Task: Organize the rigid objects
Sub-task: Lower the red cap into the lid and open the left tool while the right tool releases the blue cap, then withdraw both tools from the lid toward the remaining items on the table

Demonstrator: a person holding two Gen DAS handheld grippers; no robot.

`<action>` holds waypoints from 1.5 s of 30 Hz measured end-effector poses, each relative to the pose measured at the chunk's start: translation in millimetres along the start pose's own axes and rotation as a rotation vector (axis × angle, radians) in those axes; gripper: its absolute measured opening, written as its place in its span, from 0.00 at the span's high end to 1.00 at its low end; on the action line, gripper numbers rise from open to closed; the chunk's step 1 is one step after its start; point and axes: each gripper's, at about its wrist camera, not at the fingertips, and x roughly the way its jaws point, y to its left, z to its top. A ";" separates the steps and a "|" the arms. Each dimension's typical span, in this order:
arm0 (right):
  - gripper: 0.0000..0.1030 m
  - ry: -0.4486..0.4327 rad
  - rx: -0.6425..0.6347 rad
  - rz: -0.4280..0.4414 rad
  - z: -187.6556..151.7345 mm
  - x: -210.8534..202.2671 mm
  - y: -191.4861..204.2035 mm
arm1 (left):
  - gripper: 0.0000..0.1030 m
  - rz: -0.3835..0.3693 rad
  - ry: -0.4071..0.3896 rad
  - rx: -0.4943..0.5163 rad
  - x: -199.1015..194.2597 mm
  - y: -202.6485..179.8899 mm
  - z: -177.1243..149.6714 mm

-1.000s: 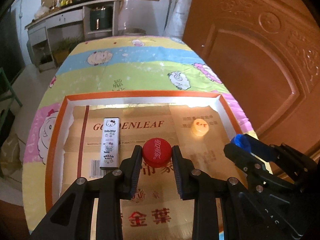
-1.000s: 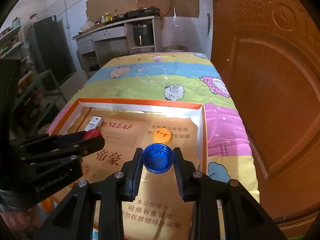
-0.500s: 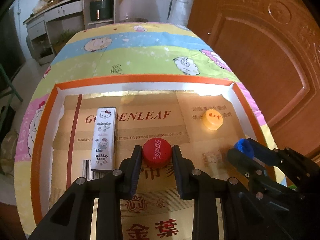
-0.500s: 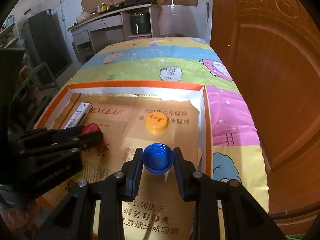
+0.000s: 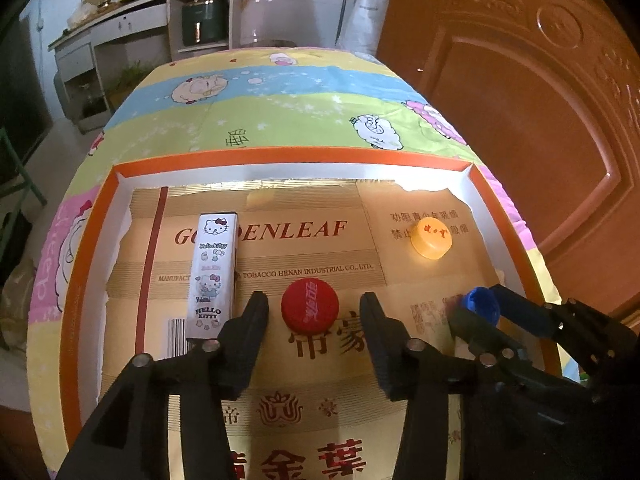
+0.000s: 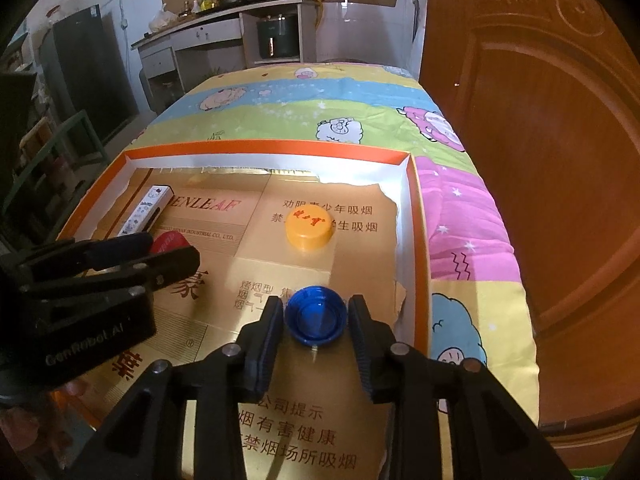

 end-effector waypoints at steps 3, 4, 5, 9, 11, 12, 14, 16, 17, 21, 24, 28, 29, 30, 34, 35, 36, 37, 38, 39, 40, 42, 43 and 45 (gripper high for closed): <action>0.65 -0.010 0.005 0.004 -0.5 -2.6 -1.3 | 0.51 -0.005 -0.018 0.001 -4.2 0.3 -2.3; 0.65 -0.016 0.006 0.003 -0.6 -4.2 -1.6 | 0.51 -0.006 -0.025 0.001 -6.3 0.3 -2.6; 0.65 -0.021 0.007 0.002 -0.6 -5.5 -1.9 | 0.51 -0.005 -0.034 0.002 -9.0 0.3 -3.1; 0.65 -0.037 0.009 0.001 -1.3 -12.7 -2.9 | 0.51 -0.004 -0.055 0.012 -19.0 -1.2 -4.1; 0.65 -0.042 0.007 0.002 -1.7 -16.2 -2.0 | 0.51 -0.012 -0.061 0.007 -24.3 -0.8 -4.9; 0.65 -0.044 0.006 0.002 -1.7 -17.9 -1.8 | 0.51 -0.018 -0.064 0.002 -27.9 -0.1 -5.6; 0.65 -0.049 0.003 0.001 -2.4 -21.6 -0.4 | 0.51 -0.019 -0.073 -0.001 -33.0 0.3 -6.8; 0.65 -0.051 0.000 0.001 -3.3 -25.0 1.4 | 0.51 -0.015 -0.084 -0.001 -39.4 0.6 -9.1; 0.65 -0.052 -0.002 0.000 -4.0 -27.1 2.3 | 0.51 -0.012 -0.087 -0.001 -42.0 0.7 -9.9; 0.65 -0.061 0.001 -0.003 -6.9 -37.1 4.3 | 0.51 0.009 -0.107 0.000 -54.2 1.0 -14.1; 0.65 -0.076 0.009 -0.005 -10.6 -47.4 4.4 | 0.51 0.022 -0.125 0.004 -64.9 0.4 -17.0; 0.65 -0.100 -0.003 -0.019 -20.2 -66.1 8.1 | 0.51 0.038 -0.163 0.008 -82.3 -0.8 -22.7; 0.65 -0.103 -0.006 -0.021 -22.4 -69.7 9.3 | 0.51 0.038 -0.170 0.008 -86.7 -1.0 -24.7; 0.65 -0.106 -0.009 -0.022 -24.8 -73.3 10.7 | 0.51 0.038 -0.174 0.007 -90.1 -1.2 -26.5; 0.65 -0.115 -0.021 -0.020 -34.7 -88.5 16.1 | 0.51 0.034 -0.188 0.001 -104.1 -1.9 -34.6; 0.65 -0.119 -0.024 -0.022 -37.2 -92.6 17.3 | 0.51 0.033 -0.192 0.000 -108.5 -2.2 -37.4; 0.65 -0.122 -0.025 -0.023 -38.7 -95.5 18.1 | 0.51 0.034 -0.193 0.000 -110.9 -2.6 -38.6; 0.65 -0.124 -0.026 -0.022 -40.7 -99.3 18.8 | 0.51 0.036 -0.197 0.000 -114.2 -3.1 -40.6; 0.65 -0.127 -0.026 -0.022 -42.8 -103.2 19.9 | 0.51 0.037 -0.201 0.001 -118.9 -3.6 -43.2; 0.65 -0.130 -0.027 -0.021 -44.5 -105.9 20.9 | 0.51 0.037 -0.205 0.001 -122.7 -4.1 -45.5; 0.65 -0.134 -0.027 -0.021 -46.4 -109.3 22.2 | 0.51 0.036 -0.209 0.001 -126.3 -4.2 -47.4; 0.65 -0.139 -0.030 -0.022 -50.7 -116.1 24.7 | 0.51 0.036 -0.217 0.003 -134.7 -5.4 -52.4; 0.65 -0.142 -0.032 -0.022 -53.2 -120.1 26.3 | 0.51 0.039 -0.222 0.003 -139.9 -5.9 -55.2; 0.65 -0.145 -0.035 -0.022 -56.7 -125.7 28.2 | 0.51 0.042 -0.233 0.005 -149.2 -7.1 -59.9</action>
